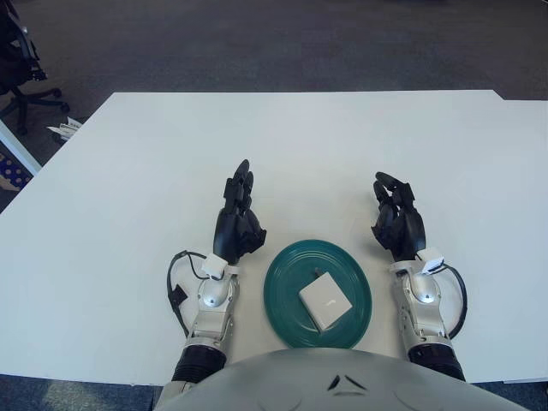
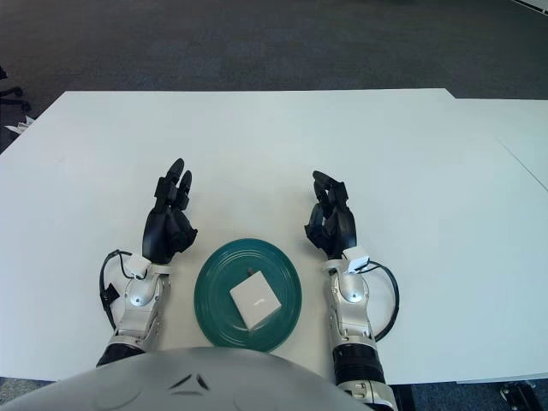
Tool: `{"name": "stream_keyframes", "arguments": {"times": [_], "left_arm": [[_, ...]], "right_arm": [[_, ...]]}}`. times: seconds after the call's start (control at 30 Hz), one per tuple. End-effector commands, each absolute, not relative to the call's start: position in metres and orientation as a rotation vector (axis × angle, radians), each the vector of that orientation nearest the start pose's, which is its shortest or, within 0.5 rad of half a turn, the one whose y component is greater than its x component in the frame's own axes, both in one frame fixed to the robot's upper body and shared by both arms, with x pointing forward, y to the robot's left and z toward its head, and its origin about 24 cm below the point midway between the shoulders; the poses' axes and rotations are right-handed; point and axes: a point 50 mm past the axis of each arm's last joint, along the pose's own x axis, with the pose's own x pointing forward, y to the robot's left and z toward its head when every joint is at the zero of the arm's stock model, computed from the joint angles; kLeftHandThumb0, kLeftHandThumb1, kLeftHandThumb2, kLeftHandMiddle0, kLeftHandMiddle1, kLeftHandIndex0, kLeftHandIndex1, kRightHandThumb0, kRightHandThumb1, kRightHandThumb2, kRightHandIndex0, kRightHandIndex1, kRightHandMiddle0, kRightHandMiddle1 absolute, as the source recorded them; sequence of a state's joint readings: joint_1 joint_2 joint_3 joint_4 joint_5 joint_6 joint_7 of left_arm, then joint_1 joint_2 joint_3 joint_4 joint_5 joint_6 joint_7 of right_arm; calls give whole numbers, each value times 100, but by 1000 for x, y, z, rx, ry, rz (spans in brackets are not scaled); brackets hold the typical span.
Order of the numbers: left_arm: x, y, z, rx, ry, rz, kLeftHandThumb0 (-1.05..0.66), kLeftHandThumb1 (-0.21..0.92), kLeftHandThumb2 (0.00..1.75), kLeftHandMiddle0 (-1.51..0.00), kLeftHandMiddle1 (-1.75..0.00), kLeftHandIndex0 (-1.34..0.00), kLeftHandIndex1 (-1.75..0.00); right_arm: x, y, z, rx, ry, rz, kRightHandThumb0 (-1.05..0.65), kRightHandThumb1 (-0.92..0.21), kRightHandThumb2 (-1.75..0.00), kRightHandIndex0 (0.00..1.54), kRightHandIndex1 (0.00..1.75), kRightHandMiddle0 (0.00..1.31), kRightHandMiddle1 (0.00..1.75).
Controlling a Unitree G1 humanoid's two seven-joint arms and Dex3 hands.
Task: Put the charger into the plate.
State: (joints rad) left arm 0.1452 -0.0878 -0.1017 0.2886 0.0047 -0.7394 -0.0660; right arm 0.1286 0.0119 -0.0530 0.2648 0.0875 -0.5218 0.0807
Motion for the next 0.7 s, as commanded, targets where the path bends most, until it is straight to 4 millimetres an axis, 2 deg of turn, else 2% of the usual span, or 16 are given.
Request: {"name": "stream_keyframes", "arguments": {"times": [0.0, 0.37, 0.67], "left_arm": [[153, 121, -56, -140, 53, -55, -105, 92, 101, 0, 0, 0, -6], [154, 118, -56, -159, 46, -75, -105, 92, 100, 0, 0, 0, -5], [155, 118, -54, -170, 39, -50, -105, 92, 106, -3, -1, -3, -9]], "right_arm": [[169, -163, -47, 146, 118, -103, -85, -92, -87, 25, 0, 0, 82], [172, -167, -43, 123, 101, -105, -84, -92, -87, 26, 1, 1, 82], [174, -169, -40, 108, 97, -115, -84, -92, -87, 27, 1, 1, 83]]}}
